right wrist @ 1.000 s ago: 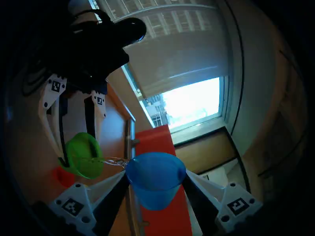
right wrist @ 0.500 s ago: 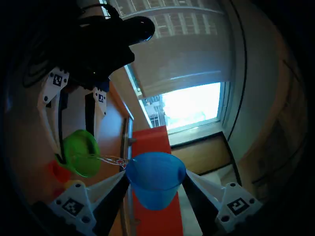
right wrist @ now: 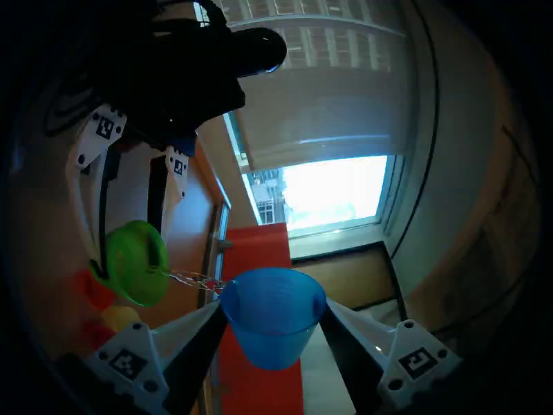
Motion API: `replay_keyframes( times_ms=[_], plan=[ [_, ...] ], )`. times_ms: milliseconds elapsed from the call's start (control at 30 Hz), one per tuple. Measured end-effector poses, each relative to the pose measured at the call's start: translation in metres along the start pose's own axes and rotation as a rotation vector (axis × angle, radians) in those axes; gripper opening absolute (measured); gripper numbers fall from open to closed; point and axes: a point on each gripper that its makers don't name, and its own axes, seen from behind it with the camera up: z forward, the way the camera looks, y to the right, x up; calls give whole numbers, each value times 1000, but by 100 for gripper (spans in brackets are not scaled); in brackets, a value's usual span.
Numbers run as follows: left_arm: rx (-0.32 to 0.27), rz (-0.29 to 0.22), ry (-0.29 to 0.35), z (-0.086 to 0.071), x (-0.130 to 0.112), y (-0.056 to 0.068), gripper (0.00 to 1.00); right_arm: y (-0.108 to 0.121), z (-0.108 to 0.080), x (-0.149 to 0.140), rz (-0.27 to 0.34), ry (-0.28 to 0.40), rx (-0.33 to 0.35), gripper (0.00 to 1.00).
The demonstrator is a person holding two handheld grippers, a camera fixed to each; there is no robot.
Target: Pour water
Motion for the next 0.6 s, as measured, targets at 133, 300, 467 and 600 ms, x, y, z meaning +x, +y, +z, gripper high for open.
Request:
replay_keyframes(
  times_ms=[133, 300, 467, 600],
  plan=[
    [-1, -1, 0, 0, 0, 1, 85, 1, 1, 1, -19, 2, -4, 90],
    [-2, -1, 3, 0, 2, 1, 85, 3, 1, 4, -37, 5, -8, 90],
    [-2, 0, 4, 0, 3, 1, 85, 5, 2, 6, -74, 5, -14, 90],
    [-2, 0, 5, -1, 4, 1, 85, 5, 2, 8, -95, 5, -13, 90]
  ],
)
